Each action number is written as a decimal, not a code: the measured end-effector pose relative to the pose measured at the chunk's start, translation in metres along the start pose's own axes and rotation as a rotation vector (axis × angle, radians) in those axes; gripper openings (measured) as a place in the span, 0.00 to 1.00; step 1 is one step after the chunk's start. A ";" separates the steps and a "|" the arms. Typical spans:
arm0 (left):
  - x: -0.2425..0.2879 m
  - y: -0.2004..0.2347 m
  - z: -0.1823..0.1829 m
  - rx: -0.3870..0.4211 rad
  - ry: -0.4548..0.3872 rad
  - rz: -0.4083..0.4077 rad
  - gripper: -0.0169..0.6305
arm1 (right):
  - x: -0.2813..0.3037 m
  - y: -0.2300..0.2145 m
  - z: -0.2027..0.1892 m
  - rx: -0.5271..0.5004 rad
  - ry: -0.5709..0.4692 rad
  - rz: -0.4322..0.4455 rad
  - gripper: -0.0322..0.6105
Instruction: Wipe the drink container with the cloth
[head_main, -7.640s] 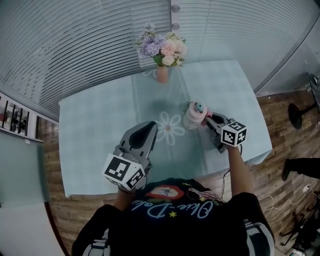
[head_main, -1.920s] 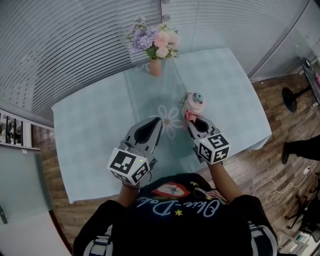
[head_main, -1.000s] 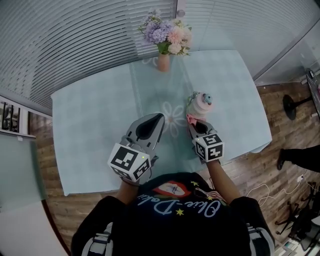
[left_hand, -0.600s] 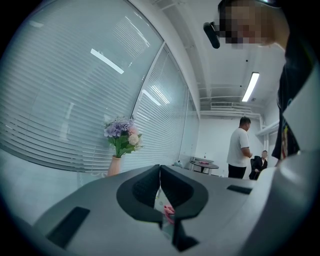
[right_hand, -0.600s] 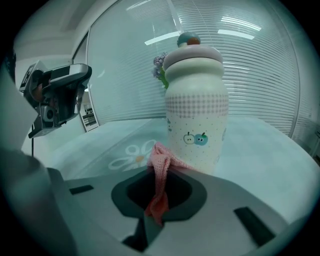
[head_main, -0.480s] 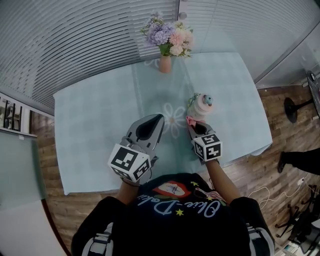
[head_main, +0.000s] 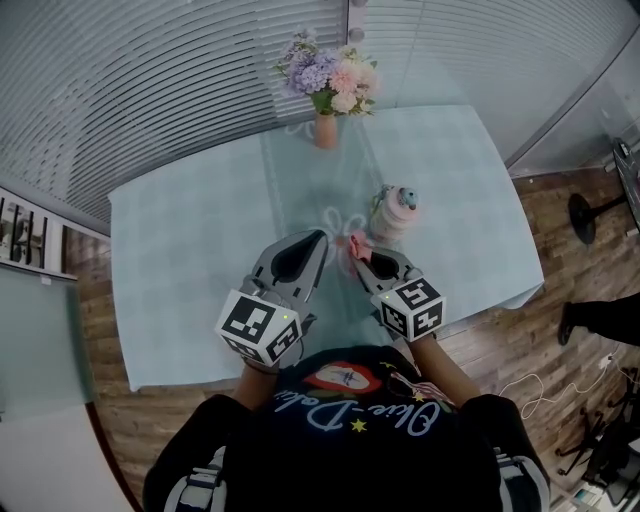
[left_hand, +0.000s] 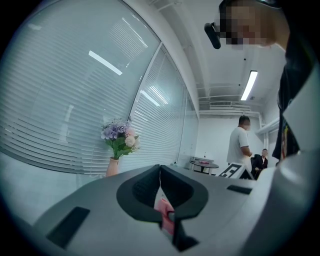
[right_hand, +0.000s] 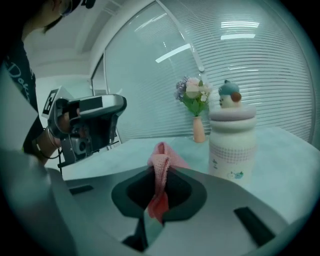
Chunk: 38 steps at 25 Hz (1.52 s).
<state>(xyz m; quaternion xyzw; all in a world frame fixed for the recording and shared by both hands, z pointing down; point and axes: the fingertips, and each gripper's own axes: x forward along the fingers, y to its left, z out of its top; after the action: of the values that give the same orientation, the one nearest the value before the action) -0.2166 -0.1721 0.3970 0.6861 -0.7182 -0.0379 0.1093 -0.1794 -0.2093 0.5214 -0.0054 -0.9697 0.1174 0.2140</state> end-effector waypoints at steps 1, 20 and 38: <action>-0.001 -0.001 0.000 0.001 -0.001 0.000 0.03 | 0.000 0.006 0.008 -0.009 -0.018 0.021 0.09; -0.003 -0.008 0.000 0.000 0.008 -0.014 0.03 | -0.035 -0.039 0.070 -0.041 -0.253 -0.214 0.09; -0.001 -0.003 -0.003 -0.011 0.019 -0.009 0.03 | -0.025 -0.058 0.027 -0.022 -0.153 -0.289 0.09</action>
<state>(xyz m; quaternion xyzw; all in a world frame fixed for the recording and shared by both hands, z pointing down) -0.2126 -0.1706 0.3992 0.6891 -0.7138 -0.0357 0.1199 -0.1659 -0.2730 0.5003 0.1407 -0.9751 0.0751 0.1543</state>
